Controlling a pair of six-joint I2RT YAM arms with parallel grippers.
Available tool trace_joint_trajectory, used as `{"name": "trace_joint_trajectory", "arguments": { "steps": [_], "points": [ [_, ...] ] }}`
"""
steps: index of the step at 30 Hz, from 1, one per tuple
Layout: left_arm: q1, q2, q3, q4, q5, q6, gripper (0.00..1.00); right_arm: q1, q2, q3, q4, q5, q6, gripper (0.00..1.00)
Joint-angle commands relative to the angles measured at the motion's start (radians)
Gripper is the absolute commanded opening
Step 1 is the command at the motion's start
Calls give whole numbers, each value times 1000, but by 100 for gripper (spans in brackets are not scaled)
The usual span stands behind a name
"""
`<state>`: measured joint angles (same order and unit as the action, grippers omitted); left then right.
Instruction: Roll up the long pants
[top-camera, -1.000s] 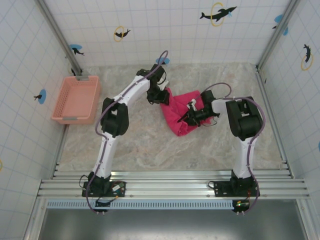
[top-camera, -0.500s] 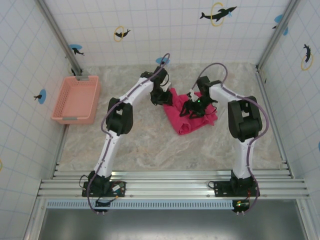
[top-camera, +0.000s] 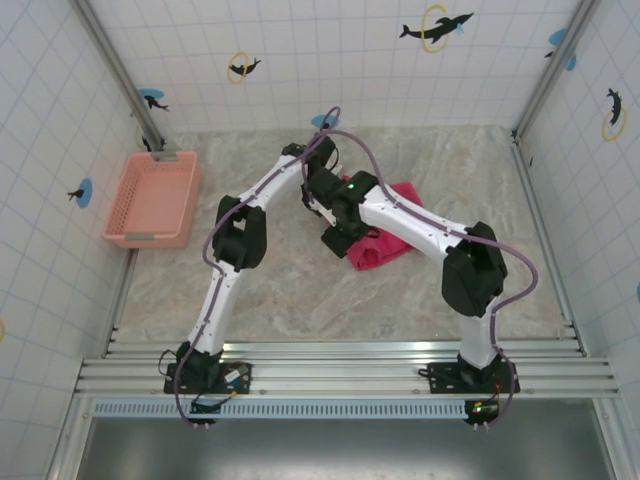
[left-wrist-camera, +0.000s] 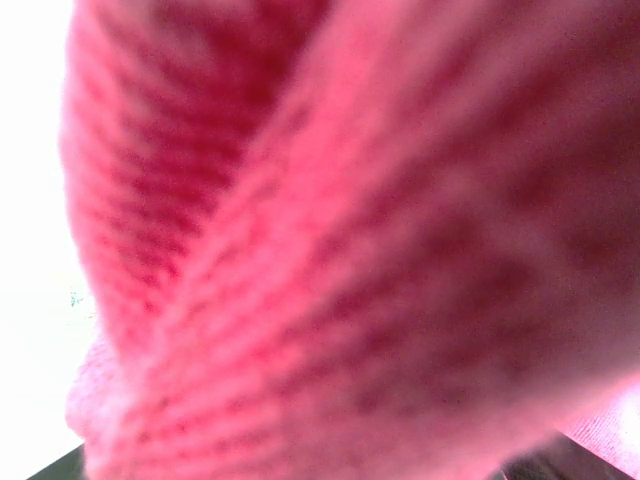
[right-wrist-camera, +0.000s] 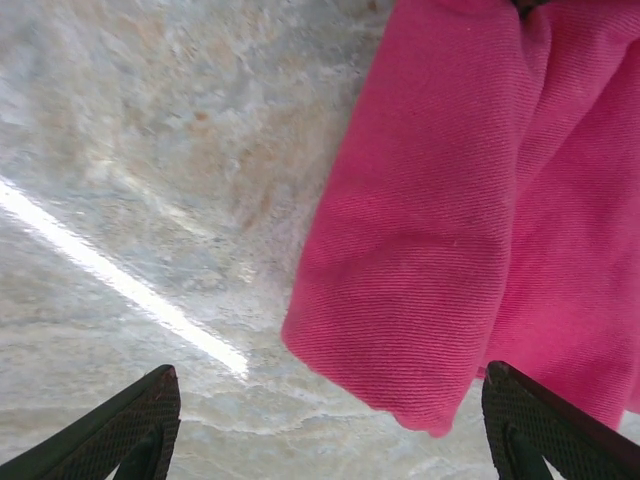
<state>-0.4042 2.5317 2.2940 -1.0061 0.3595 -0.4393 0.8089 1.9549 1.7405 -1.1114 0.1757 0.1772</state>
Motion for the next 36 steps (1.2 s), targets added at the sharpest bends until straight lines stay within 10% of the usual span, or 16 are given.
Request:
{"name": "trace_joint_trajectory", "arguments": {
  "steps": [1, 23, 30, 36],
  "points": [
    [-13, 87, -35, -57, -58, -5, 61, 12, 68, 23, -21, 178, 26, 80],
    [-2, 47, -95, -62, -18, -19, 62, 37, 389, -65, 32, 219, 81, 76],
    [19, -3, -118, -79, 0, -35, 62, -4, 392, -74, 54, 108, 53, 29],
    [141, -163, -166, -70, -29, -105, 64, -6, 334, -27, 18, 8, -92, 19]
  ]
}}
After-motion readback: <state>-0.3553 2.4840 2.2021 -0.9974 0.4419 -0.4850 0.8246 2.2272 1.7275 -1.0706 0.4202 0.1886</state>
